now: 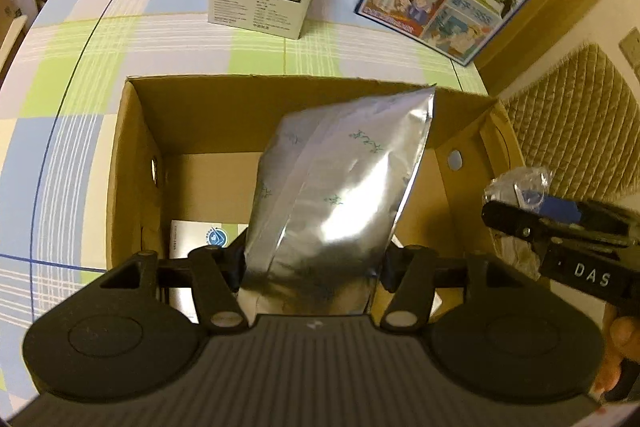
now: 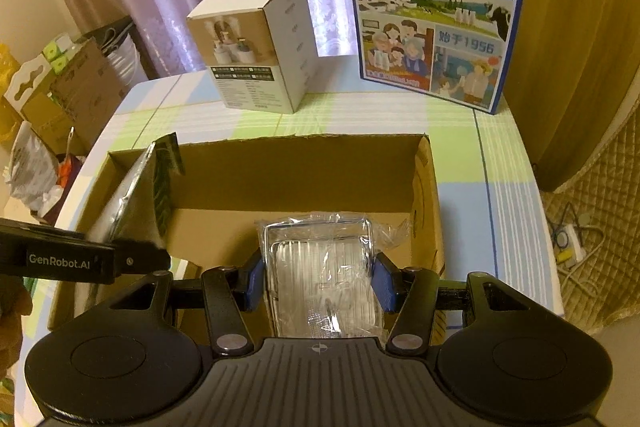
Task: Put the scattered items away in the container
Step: 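Open the left tool to drop the foil bag while the right tool releases the swab pack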
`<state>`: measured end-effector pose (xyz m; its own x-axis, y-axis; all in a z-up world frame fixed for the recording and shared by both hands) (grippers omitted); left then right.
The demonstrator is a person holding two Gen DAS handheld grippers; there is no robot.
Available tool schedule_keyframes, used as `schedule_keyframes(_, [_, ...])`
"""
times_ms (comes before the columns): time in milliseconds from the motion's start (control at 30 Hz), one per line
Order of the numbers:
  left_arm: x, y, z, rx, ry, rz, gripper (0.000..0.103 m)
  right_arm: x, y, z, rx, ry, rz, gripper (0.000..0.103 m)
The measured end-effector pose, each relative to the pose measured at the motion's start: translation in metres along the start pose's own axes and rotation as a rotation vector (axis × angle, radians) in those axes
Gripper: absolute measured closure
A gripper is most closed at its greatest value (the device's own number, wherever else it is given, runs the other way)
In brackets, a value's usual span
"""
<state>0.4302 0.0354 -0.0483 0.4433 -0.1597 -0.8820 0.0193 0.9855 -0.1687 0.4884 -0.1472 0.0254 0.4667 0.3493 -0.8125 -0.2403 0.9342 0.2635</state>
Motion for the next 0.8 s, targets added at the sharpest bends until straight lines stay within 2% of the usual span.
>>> schedule_keyframes(267, [-0.007,0.004,0.002,-0.003,-0.032,-0.006,0.047,0.004,0.0,-0.001,0.015,0.004,0.008,0.053])
schedule_keyframes(633, [-0.011,0.002,-0.011,0.015,-0.026,-0.013,0.046,0.004,-0.001,-0.002,0.033,-0.002,0.012,0.052])
schedule_keyframes(733, [-0.012,0.002,-0.015,0.022,-0.026,-0.018,0.046,0.001,-0.004,0.0,0.042,-0.026,0.002,0.036])
schedule_keyframes(800, [-0.014,0.001,-0.017,0.027,-0.027,-0.018,0.046,-0.003,-0.006,0.002,0.045,-0.047,0.0,0.033])
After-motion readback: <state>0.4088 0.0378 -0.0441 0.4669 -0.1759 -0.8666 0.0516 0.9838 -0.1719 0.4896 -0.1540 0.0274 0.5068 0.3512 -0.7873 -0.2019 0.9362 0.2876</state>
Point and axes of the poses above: each gripper's, at about its wrist camera, not at the fingertips, and x roughly the way its jaws point, y to its left, z to its top, the point moved 8 cm from there along x, roughly the way its jaws point, and after that the axes turned 13 degrees about x, right-handed, at the moved point
